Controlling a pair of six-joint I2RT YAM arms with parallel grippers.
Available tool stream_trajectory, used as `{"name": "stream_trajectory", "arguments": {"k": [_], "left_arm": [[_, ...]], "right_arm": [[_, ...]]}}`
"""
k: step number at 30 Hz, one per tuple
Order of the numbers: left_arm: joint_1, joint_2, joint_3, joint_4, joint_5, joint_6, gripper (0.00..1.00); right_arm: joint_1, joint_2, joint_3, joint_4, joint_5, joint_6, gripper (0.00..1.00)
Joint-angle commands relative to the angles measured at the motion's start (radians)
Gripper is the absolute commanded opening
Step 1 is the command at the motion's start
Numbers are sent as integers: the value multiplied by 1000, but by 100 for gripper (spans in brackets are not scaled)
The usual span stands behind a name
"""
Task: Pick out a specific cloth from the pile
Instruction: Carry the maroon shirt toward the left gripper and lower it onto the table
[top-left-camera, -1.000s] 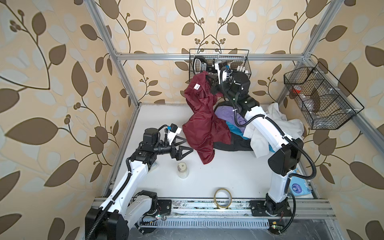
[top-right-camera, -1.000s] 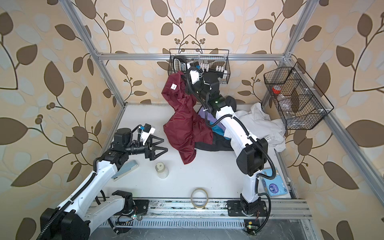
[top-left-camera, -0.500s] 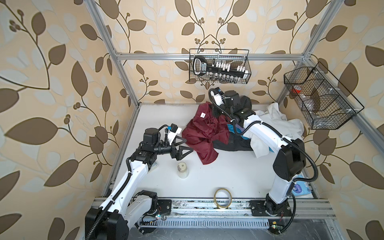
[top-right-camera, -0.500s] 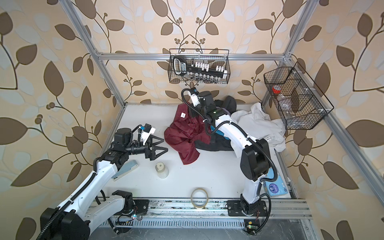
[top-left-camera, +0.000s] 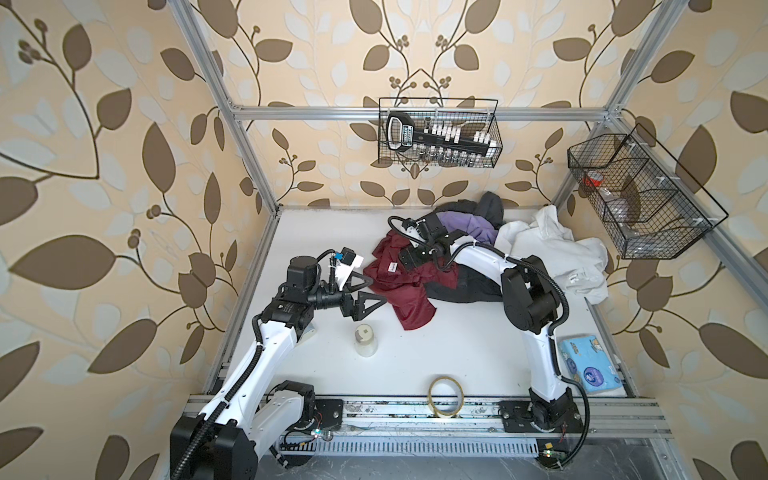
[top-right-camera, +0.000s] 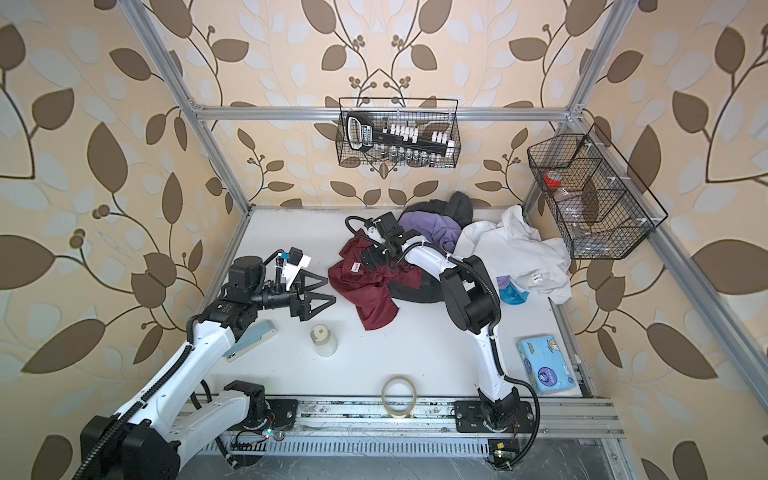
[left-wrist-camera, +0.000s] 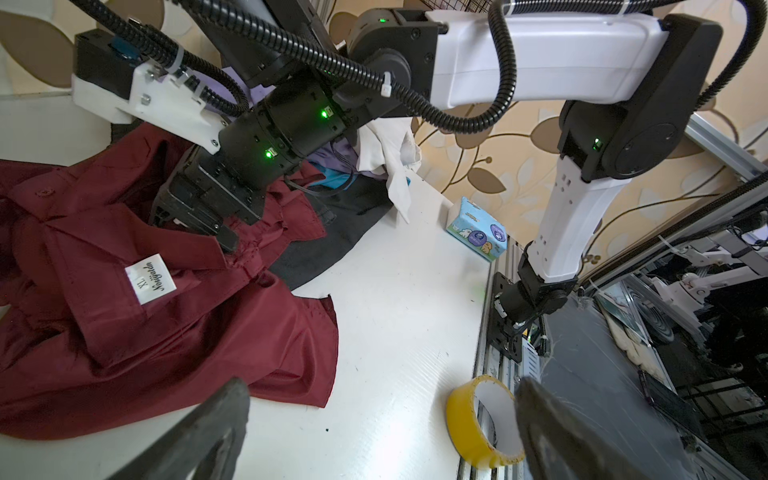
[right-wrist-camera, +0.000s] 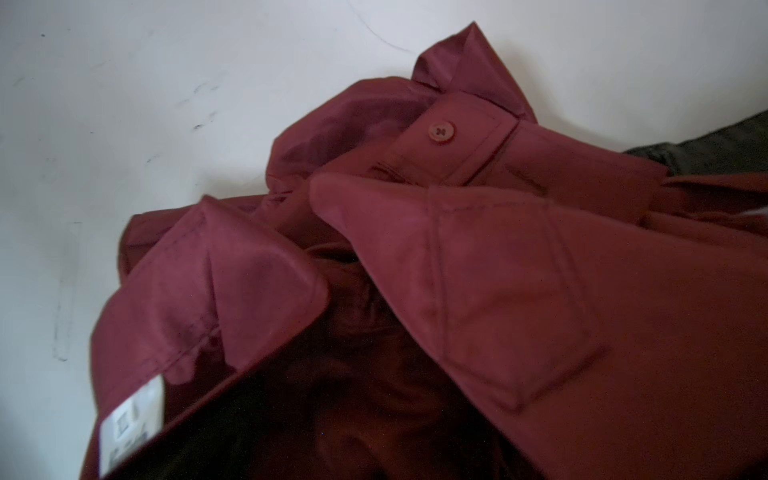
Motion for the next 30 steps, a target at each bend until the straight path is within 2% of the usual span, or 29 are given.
{"name": "stream_trajectory", "arguments": {"k": [1,5,15,25,30], "left_arm": [[-9,-6,11,-3,3,20,99],[-9,-8,12,-4,4,20,99],[-9,-8,10,-3,3,24,99],[-9,0,14,-6,-2,26,99],[-9,0,13,-8,-9,26,99]], "right_arm": [[28,44,44,-27,-51,-3,95],[54,111,92,-62,-77,11,84],[77,314,318,-179,-54,88,81],[129,497,578,-167,-186,137,79],[141,529,599,-40,-314,193,77]]}}
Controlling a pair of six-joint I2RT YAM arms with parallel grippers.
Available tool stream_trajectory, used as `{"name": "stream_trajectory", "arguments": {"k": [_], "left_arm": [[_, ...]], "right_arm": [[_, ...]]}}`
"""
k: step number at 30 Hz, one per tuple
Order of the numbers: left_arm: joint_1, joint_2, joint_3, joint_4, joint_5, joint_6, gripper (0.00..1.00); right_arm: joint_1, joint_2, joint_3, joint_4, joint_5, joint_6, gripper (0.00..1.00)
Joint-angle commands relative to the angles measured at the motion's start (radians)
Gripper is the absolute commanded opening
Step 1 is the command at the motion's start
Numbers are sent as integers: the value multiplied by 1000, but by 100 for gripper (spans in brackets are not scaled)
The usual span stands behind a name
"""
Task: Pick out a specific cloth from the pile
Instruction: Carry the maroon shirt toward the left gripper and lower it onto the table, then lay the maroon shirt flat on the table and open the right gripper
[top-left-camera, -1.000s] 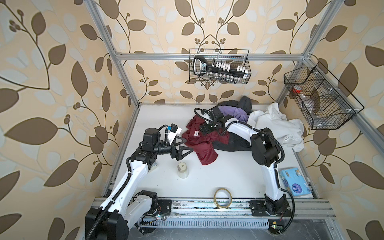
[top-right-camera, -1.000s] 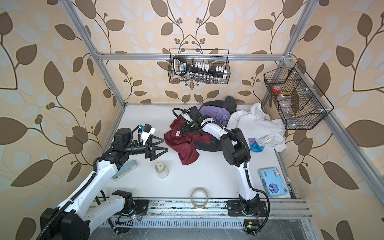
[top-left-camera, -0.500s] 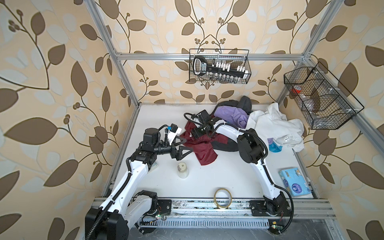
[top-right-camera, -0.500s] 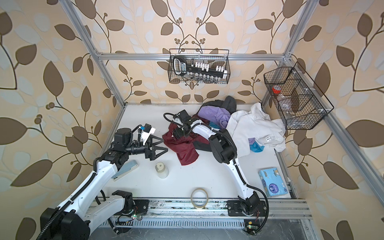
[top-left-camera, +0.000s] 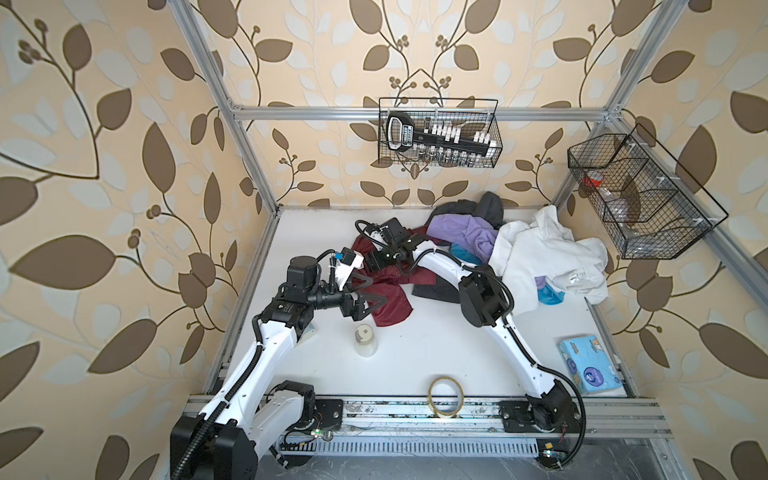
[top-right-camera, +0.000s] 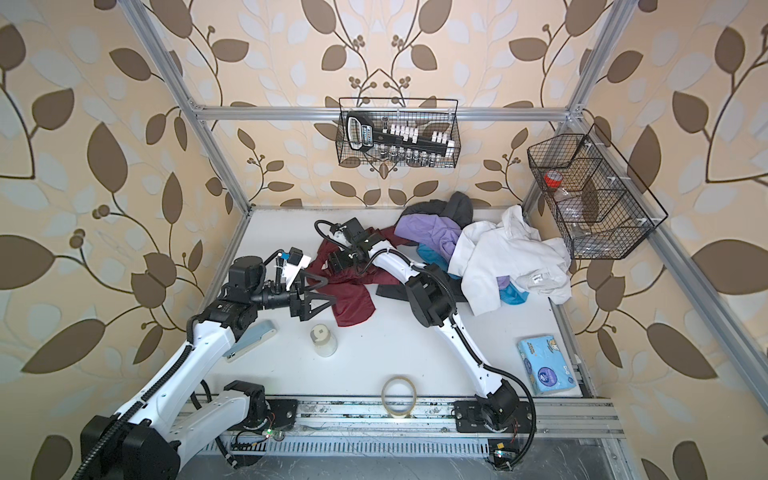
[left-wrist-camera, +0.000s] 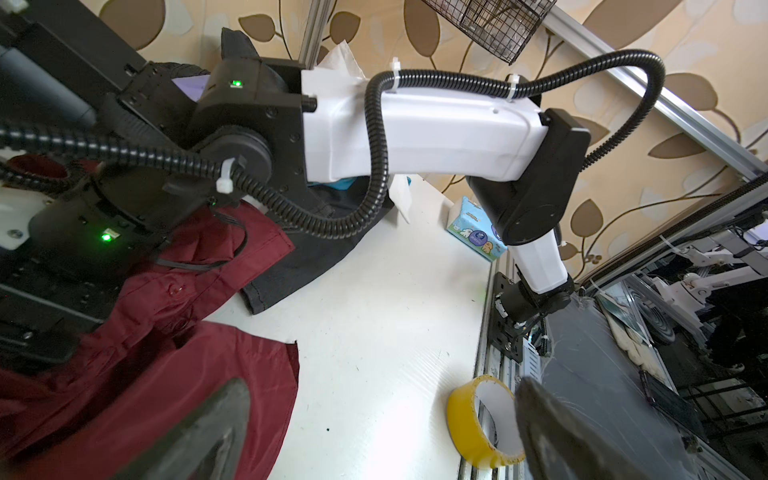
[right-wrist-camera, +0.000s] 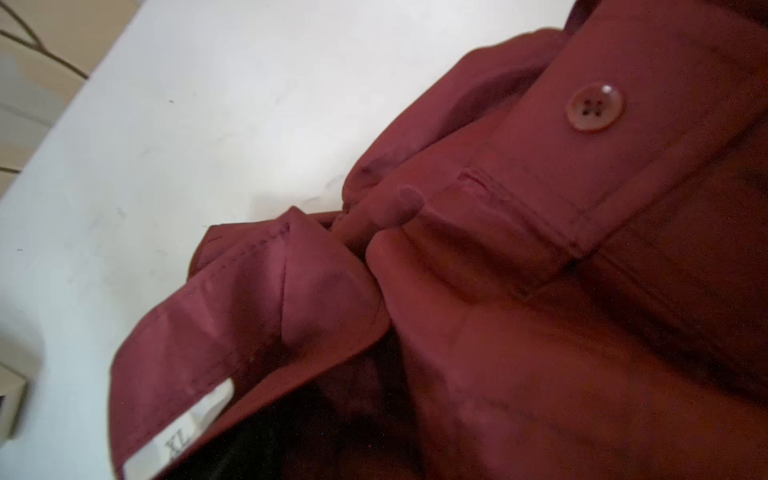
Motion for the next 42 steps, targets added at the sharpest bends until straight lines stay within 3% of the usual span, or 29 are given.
{"name": "stream_trajectory", "arguments": {"k": [1,11,22,29,42], "left_arm": [[-9,-2,13,-8,-8,24,99],[-9,0,15,-13,-27,29,99],[-9,9,18,-22,-40,37,99],[-9,20,23,-26,-54,41,99],[-9,36,33,-36,-66,43,99]], "right_arm": [[18,59,-7,55,-158,68,76],[28,129,50,402,-378,253,74],[63,238,128,745,-468,440,70],[87,274,155,855,-466,432,70],[80,281,186,913,-330,280,82]]}}
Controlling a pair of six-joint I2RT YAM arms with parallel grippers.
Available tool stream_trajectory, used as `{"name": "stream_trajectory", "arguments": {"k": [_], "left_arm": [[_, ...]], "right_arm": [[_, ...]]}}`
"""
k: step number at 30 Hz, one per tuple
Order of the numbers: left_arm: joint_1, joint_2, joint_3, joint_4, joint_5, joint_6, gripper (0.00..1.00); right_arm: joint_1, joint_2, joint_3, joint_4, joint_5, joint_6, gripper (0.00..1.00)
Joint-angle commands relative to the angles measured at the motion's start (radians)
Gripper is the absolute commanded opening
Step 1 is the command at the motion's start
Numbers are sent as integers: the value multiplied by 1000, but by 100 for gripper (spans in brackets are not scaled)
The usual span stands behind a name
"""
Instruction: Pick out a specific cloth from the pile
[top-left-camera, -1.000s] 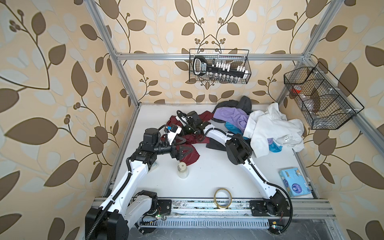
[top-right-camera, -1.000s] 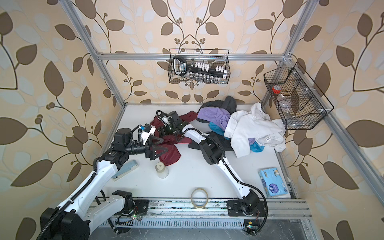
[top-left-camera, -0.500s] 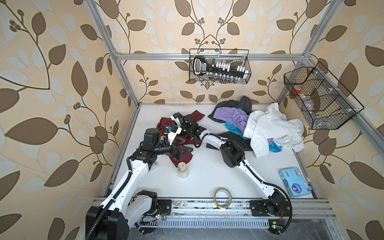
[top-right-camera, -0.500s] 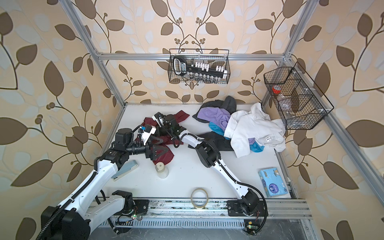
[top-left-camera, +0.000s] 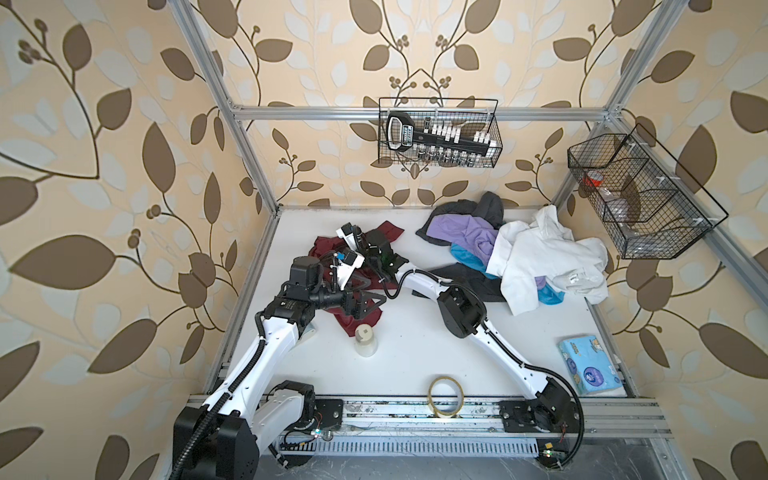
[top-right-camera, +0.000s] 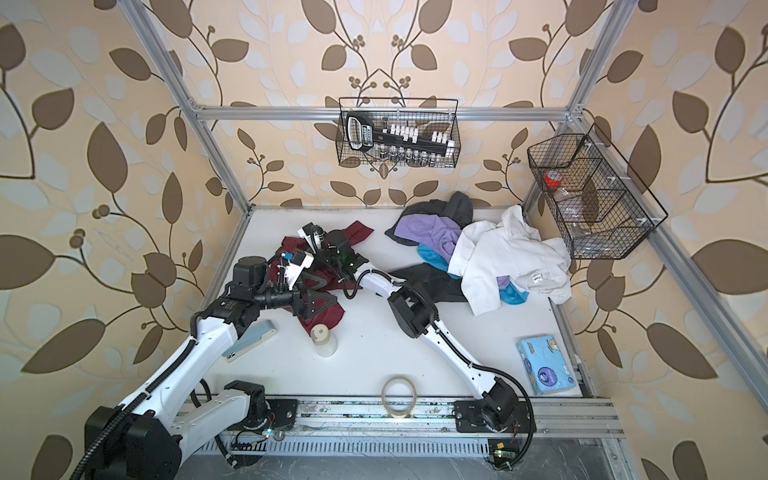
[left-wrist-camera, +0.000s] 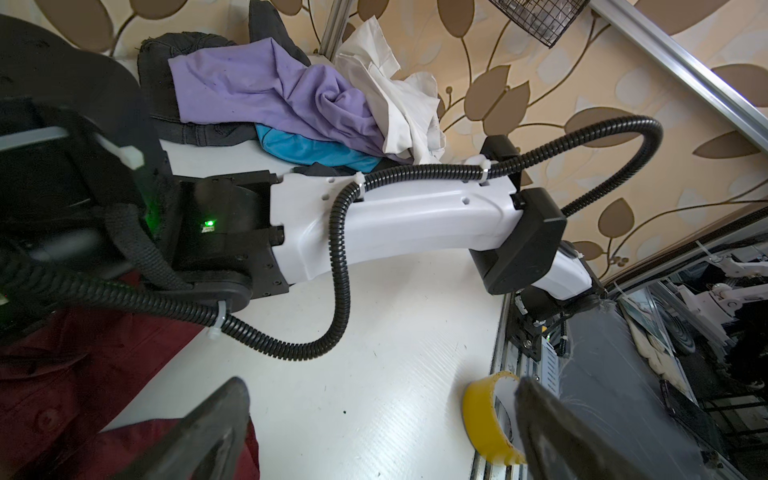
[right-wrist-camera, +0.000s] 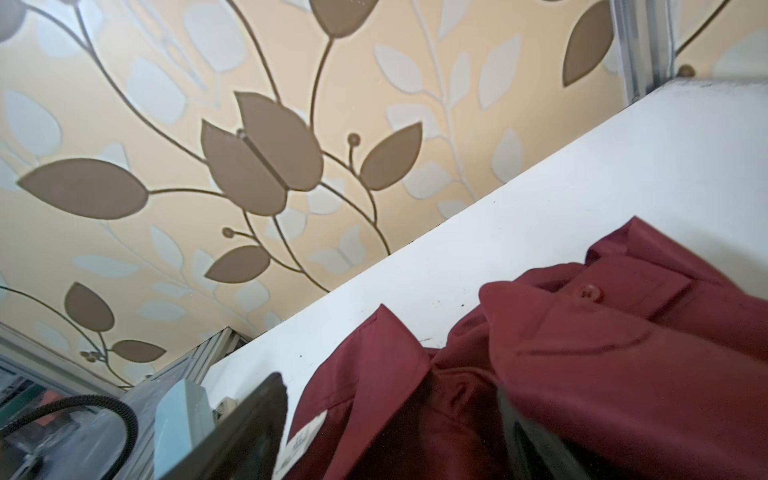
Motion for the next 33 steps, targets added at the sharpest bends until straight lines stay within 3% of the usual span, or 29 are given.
{"name": "stream_trajectory", "arguments": {"k": [1,3,6,11,19,23,28,33], "left_arm": [[-9,-1,33,-2,-2,21,99],[-9,-3,32,-2,-7,22,99],[-9,-10,30,-6,-44,19,99],[-9,-37,20,11,-59,1,99],[-9,-30,13,57,-89,-55,99],[-9,15,21,68,-146,-94,99],[-9,159,95,39,-314,-181,99],[-7,387,252,-23,-459,-321,99]], "right_arm": [[-10,29,31,48,44,-44,84],[-24,8,17,35,34,-33,88],[-51,-112,-131,48,8,-26,99],[-94,-358,-423,101,-59,-71,99],[-131,-595,-627,35,-74,-94,99],[-146,-733,-728,-107,-25,-156,99],[-150,-936,-884,-367,226,-271,99],[-156,-1143,-1118,-382,298,-284,99]]}}
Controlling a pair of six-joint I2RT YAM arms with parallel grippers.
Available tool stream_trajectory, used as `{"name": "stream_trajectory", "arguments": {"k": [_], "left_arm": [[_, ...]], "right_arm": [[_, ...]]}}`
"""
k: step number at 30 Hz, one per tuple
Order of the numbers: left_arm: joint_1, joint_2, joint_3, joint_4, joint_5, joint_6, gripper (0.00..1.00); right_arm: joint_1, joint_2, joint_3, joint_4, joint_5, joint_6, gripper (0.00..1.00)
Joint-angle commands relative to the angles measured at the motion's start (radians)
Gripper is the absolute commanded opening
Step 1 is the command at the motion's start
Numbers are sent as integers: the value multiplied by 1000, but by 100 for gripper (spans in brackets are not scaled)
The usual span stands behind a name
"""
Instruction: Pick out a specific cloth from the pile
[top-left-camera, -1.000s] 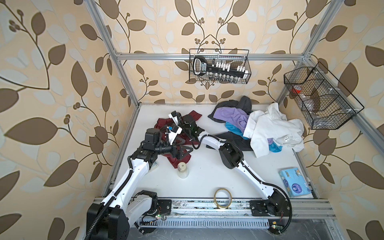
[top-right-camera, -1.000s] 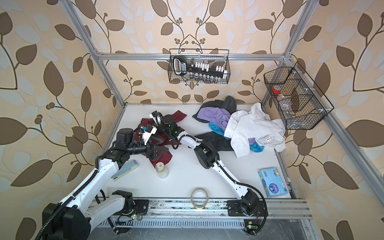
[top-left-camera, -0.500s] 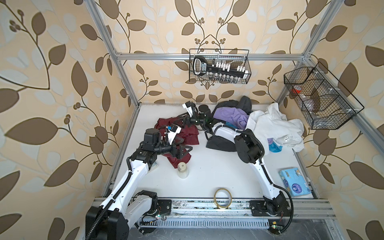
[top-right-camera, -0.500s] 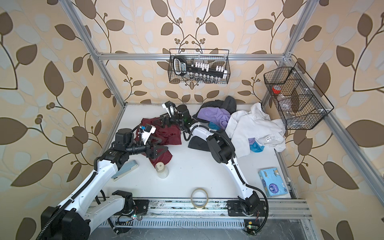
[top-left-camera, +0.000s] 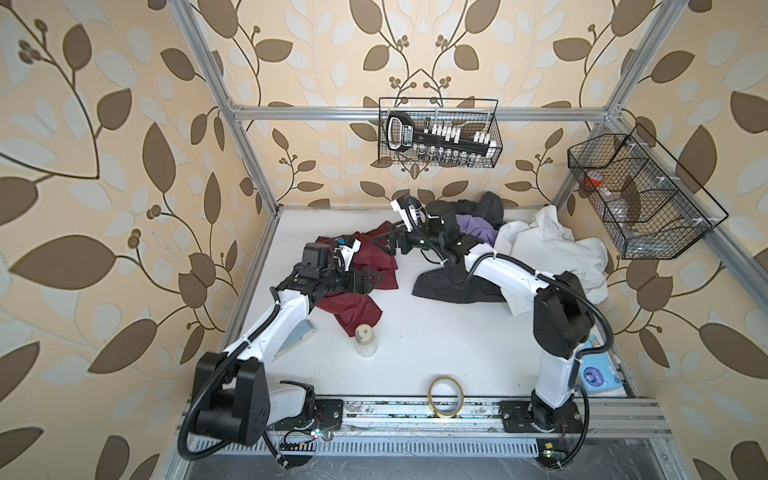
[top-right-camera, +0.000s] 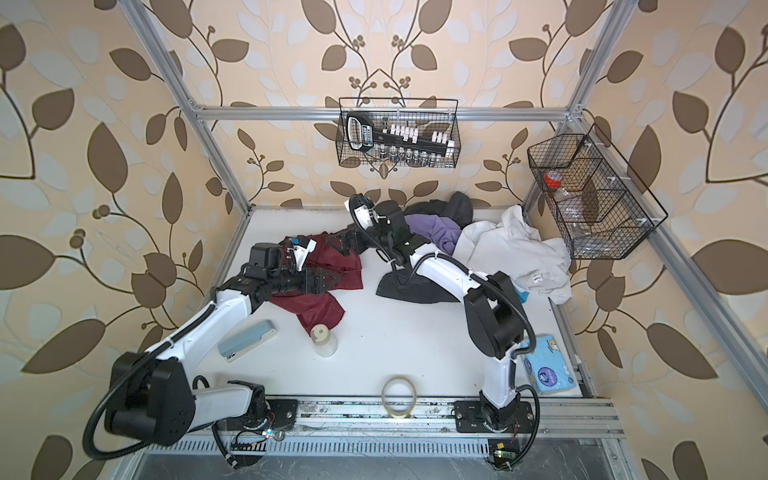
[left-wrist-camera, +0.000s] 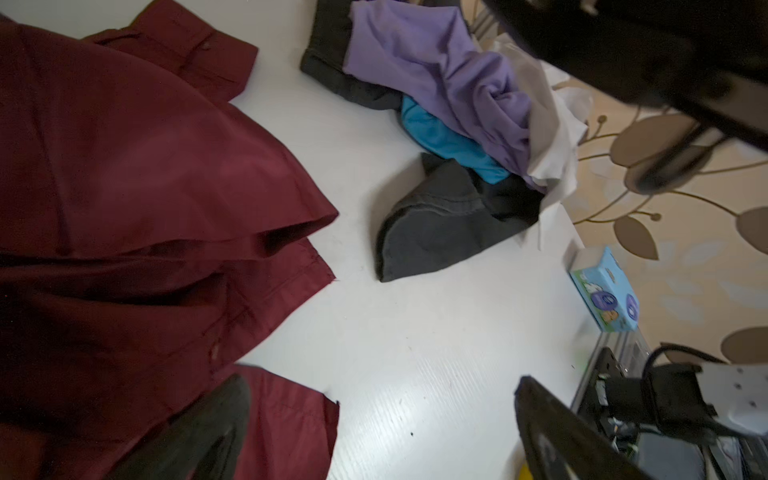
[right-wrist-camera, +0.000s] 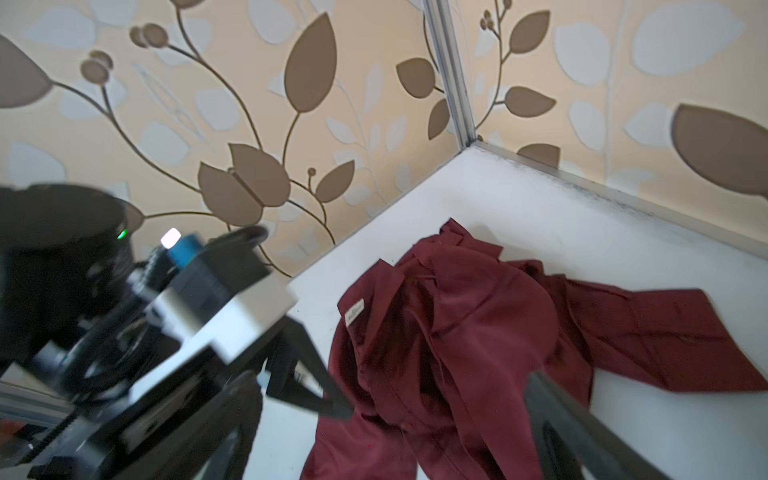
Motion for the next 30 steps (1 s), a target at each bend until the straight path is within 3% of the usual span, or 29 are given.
{"name": "stream_trajectory", "arguments": {"k": [1,7,17,26,30], "left_arm": [[-7,132,115,-27,-136,-120,99],[-10,393,311,-114,-278,-177,99],[-13,665,581,-357,-520,-174,99],[-9,737,639,-395,-712,-226,99],[-6,739,656,-390,-739,-235,99]], "right_arm": [[-4,-129,-139,-78,93,-43,99],[-5,-360,-351,-66,178,-40,99],[-10,-578,-467,-92,236,-43,99],[-41,-670,-526,-113,269,-47,99],[-57,-674,-530,-129,266,-46,99]]}}
